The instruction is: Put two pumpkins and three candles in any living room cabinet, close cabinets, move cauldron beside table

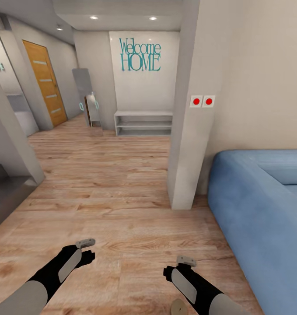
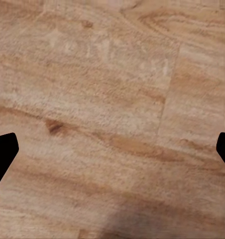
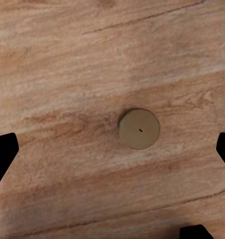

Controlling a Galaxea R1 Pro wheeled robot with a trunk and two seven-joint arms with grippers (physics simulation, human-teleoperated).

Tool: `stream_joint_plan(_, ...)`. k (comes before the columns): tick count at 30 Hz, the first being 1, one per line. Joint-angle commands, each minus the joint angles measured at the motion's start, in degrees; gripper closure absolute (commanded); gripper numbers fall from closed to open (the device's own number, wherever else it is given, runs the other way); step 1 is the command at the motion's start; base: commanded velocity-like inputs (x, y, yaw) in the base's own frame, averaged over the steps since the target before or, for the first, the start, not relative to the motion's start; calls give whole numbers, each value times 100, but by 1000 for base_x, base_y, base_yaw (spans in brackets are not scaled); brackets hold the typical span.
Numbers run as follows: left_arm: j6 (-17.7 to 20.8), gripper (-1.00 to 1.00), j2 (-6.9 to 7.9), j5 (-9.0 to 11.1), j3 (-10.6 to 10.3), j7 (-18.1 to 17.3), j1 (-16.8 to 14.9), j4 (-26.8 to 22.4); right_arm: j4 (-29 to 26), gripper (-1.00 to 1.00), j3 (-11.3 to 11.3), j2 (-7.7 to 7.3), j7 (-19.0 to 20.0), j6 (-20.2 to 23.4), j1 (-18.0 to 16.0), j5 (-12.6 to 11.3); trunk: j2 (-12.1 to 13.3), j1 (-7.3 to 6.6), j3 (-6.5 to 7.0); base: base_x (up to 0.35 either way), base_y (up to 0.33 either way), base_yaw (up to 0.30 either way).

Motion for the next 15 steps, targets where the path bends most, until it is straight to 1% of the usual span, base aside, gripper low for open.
stream_joint_plan(1, 55, -100, 12, 71, -26, 55, -4, -68, -8, -100, 32, -4, -40, 19, -7, -26, -3, 0, -6, 4, 0, 0)
stream_joint_plan(4, 250, -100, 15, 90, -4, 57, -4, -143, -8, -100, 32, -4, -40, 18, -2, -26, -3, 0, -6, 2, 0, 0)
stream_joint_plan(5, 308, -100, 16, 93, 0, 56, -4, -162, -8, -100, 32, -5, -40, 18, -3, -26, -43, 21, -24, 0, 0, 0)
stream_joint_plan(9, 390, -100, 16, 100, 9, 50, -4, -187, -8, -100, 32, -5, -40, 18, -6, -19, -203, 109, -95, 0, 0, 0)
stream_joint_plan(15, 409, -100, 8, 99, 13, 57, -4, -193, -8, -100, 32, -8, -40, 14, -4, 13, -444, 241, -203, 0, 0, 0)
